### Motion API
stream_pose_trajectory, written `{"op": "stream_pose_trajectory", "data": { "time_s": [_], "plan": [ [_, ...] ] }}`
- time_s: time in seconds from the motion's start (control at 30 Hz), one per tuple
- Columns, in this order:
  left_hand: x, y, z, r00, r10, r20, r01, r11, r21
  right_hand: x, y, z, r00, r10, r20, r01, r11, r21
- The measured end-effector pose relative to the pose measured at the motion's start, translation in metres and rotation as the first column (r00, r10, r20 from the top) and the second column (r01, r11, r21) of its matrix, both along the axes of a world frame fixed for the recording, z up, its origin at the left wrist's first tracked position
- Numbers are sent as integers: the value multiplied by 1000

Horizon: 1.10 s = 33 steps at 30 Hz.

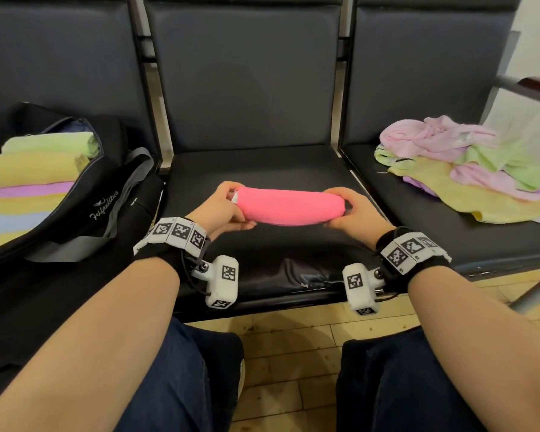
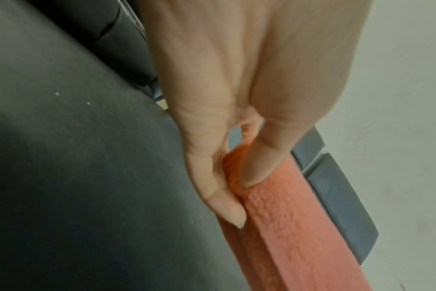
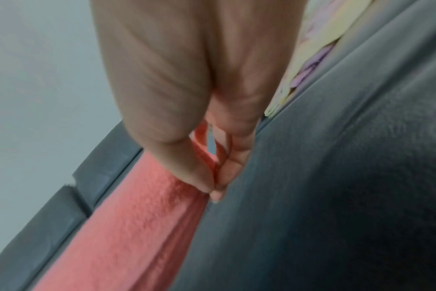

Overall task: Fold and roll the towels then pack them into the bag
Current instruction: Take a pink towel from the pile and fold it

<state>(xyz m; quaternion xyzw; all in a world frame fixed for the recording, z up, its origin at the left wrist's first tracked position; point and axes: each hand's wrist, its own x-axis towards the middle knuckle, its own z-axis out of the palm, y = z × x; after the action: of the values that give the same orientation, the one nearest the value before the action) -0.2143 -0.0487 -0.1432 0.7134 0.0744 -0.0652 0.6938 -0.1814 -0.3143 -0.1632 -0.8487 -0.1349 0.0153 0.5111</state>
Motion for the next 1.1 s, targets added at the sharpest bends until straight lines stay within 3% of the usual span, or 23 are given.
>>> {"op": "stream_pose_trajectory", "data": {
  "time_s": [0.1,0.2,0.37,0.5,0.7,1.1],
  "plan": [
    [1,1,3,998,-8,-63,-3,987,-161,-3,1,7,973,33,-230,27,967,253],
    [1,0,3,995,10,-102,-25,989,-148,-6,5,12,929,29,-368,127,911,392],
    [5,2,-5,991,110,-82,-113,993,-25,-5,7,8,943,-29,-333,136,943,304],
    [8,10,-7,984,163,-70,-166,985,-37,-3,7,9,937,-40,-347,149,945,292],
    [0,16,8,990,29,-136,-29,1000,8,-3,10,23,951,-59,-303,163,930,331],
    [-53,54,92,966,246,79,-244,969,-37,-48,52,108,978,91,-187,-13,923,385]
  ]
}}
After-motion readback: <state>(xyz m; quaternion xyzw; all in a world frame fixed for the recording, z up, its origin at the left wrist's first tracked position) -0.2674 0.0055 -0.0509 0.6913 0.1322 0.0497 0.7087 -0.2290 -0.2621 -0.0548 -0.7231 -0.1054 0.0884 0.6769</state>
